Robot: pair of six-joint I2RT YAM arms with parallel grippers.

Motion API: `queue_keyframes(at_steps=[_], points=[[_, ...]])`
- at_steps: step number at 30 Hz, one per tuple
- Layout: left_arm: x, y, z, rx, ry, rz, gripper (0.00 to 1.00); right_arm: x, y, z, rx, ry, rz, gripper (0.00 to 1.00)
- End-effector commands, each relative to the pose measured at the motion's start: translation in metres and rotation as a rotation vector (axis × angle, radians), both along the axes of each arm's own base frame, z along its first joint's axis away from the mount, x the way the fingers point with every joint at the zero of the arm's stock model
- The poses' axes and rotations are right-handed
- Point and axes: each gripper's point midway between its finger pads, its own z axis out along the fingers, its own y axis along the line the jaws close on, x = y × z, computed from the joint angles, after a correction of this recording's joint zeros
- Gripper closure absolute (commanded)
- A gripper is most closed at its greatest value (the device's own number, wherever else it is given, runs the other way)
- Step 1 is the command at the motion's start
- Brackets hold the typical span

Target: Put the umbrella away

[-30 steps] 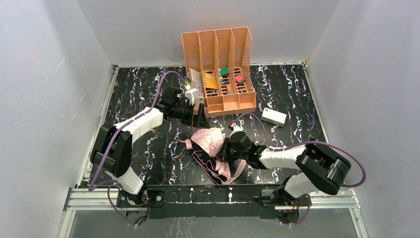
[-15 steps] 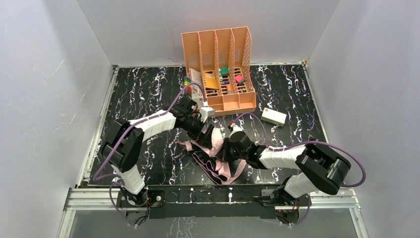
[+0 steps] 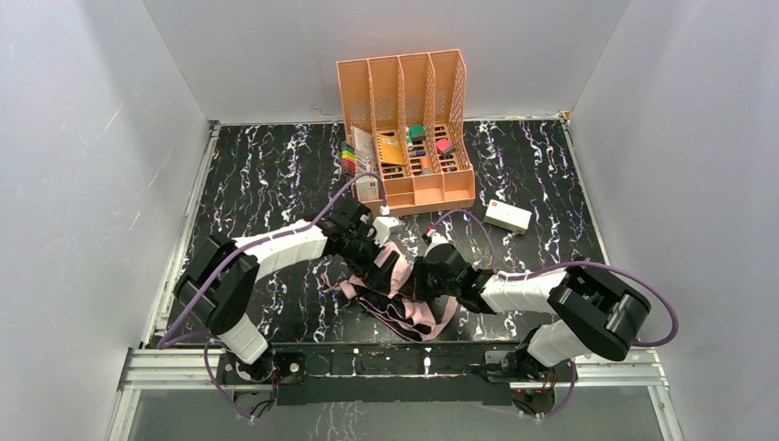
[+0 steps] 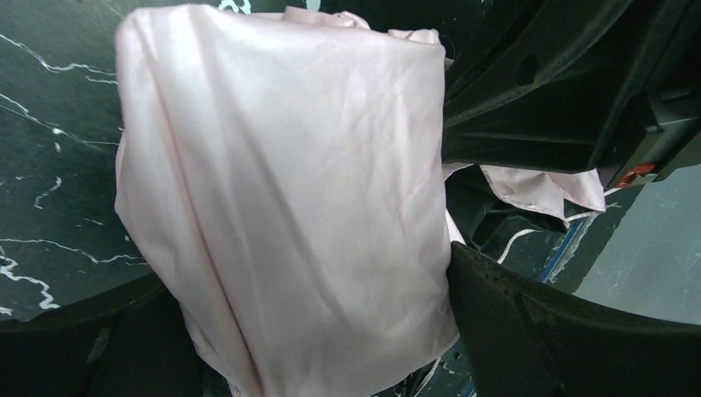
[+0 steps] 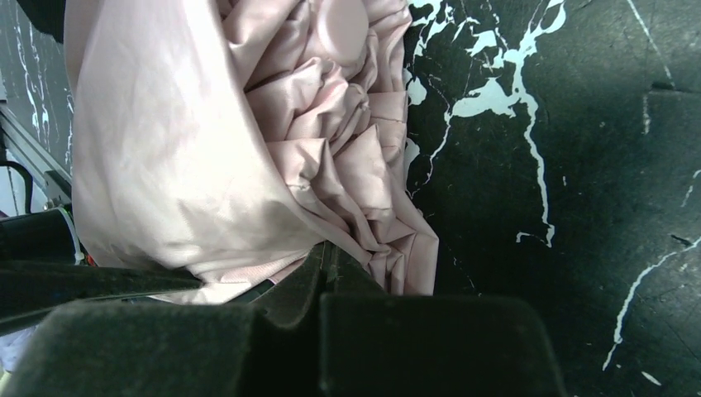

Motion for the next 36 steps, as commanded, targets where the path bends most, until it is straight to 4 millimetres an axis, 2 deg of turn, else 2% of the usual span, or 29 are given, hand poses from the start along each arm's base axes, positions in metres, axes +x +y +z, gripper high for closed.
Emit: queue_keyframes(at_steps=[1, 6, 12, 16, 21, 25, 30, 35, 36], points=[[-0.050, 0.000, 0.000, 0.035, 0.110, -0.065, 0.10, -0.030, -0.049, -0.056, -0.232, 0.120, 0.004, 1.00], [-0.062, -0.005, -0.002, 0.079, 0.110, -0.065, 0.28, -0.027, -0.044, -0.052, -0.211, 0.110, -0.001, 1.00], [-0.063, -0.013, 0.000, 0.116, 0.028, -0.073, 0.43, -0.030, -0.037, -0.038, -0.148, 0.102, 0.015, 1.00], [-0.045, -0.011, -0.001, 0.164, -0.066, -0.047, 0.56, -0.030, -0.035, -0.025, -0.107, 0.068, 0.035, 1.00], [-0.013, -0.003, -0.007, 0.291, -0.183, -0.012, 0.70, -0.033, -0.039, -0.014, -0.094, 0.043, 0.053, 0.92], [0.005, -0.001, -0.008, 0.353, -0.259, -0.028, 0.74, -0.033, -0.051, -0.009, -0.116, 0.030, 0.020, 0.85], [0.031, 0.009, 0.000, 0.430, -0.390, -0.014, 0.77, -0.027, -0.080, -0.004, -0.191, 0.021, -0.099, 0.77], [0.049, 0.015, 0.014, 0.442, -0.530, -0.024, 0.78, -0.005, -0.095, 0.016, -0.162, -0.006, -0.173, 0.68], [0.051, 0.015, 0.016, 0.431, -0.554, -0.035, 0.78, 0.002, -0.097, 0.021, -0.147, -0.013, -0.181, 0.63]])
